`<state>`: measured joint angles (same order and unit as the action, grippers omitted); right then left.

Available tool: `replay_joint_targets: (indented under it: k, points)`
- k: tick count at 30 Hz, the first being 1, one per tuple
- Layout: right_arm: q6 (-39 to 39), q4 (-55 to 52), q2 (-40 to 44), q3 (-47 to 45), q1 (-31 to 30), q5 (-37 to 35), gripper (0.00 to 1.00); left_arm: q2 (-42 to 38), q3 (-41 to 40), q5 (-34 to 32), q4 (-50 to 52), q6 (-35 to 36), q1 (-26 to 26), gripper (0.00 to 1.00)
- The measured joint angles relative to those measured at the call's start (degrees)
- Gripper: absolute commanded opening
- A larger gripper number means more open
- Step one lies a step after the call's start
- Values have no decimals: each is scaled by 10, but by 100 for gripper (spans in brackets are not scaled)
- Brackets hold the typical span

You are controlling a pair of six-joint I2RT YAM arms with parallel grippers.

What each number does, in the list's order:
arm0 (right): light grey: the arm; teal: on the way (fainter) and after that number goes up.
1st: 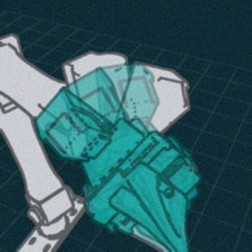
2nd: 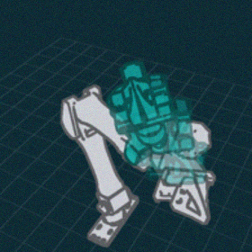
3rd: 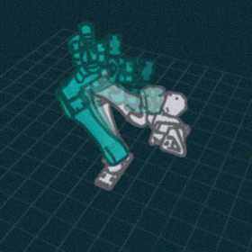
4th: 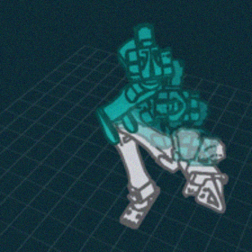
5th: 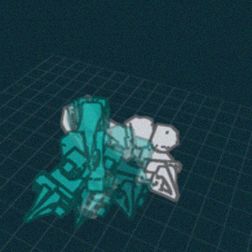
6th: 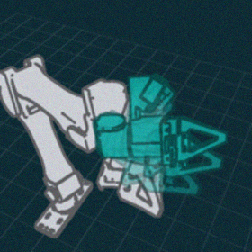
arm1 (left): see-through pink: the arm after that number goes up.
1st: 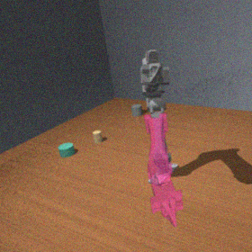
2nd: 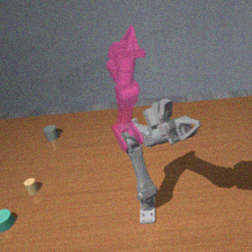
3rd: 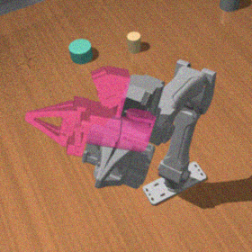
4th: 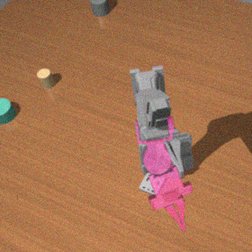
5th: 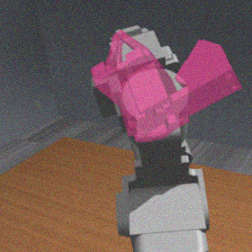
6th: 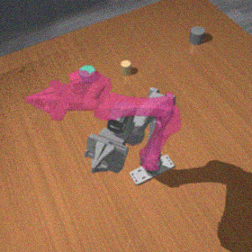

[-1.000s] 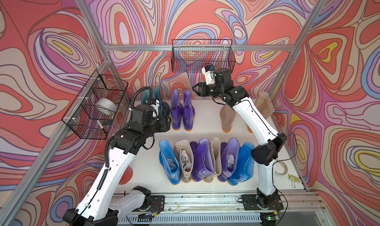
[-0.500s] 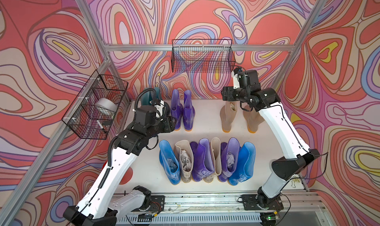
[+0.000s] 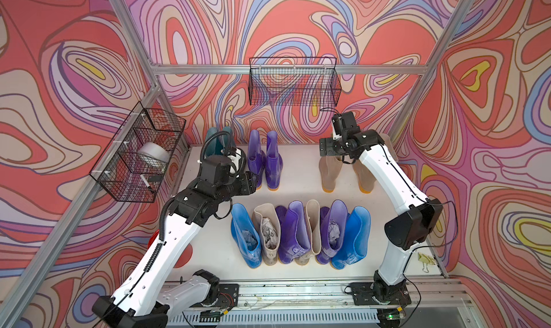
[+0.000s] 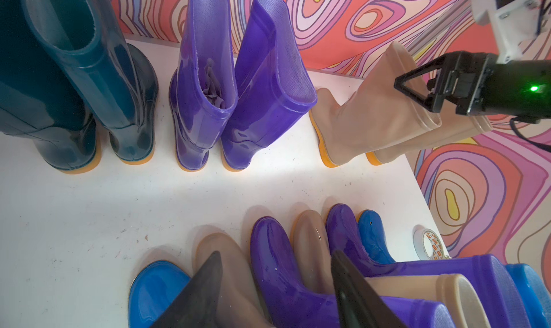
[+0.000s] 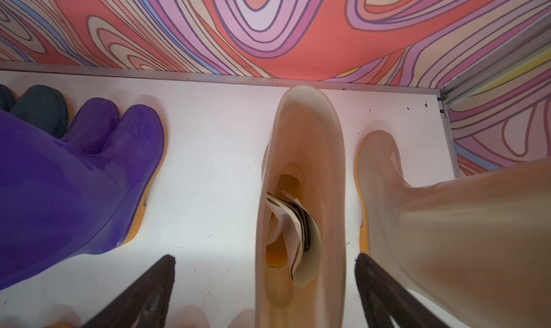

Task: Match and arrange rain boots in pairs
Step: Pick up the rain boot at the center of the board.

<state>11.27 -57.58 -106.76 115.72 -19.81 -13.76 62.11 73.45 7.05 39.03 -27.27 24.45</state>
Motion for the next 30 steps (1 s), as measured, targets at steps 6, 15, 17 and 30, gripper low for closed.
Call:
replay_joint_targets:
  k: [6, 15, 17, 30]
  points:
    - [3, 9, -9, -10, 19, 13, 60, 0, 0, -5, 1, 0, 0, 61]
    - [5, 8, -37, 9, 33, 51, 5, -4, -1, -10, 2, 0, 0, 60]
    - [5, 3, -45, 26, 33, 61, 4, -6, -1, -11, 4, 0, 0, 60]
    - [18, -34, -75, 119, 30, 123, 1, -37, -1, -56, 51, 16, 0, 60]
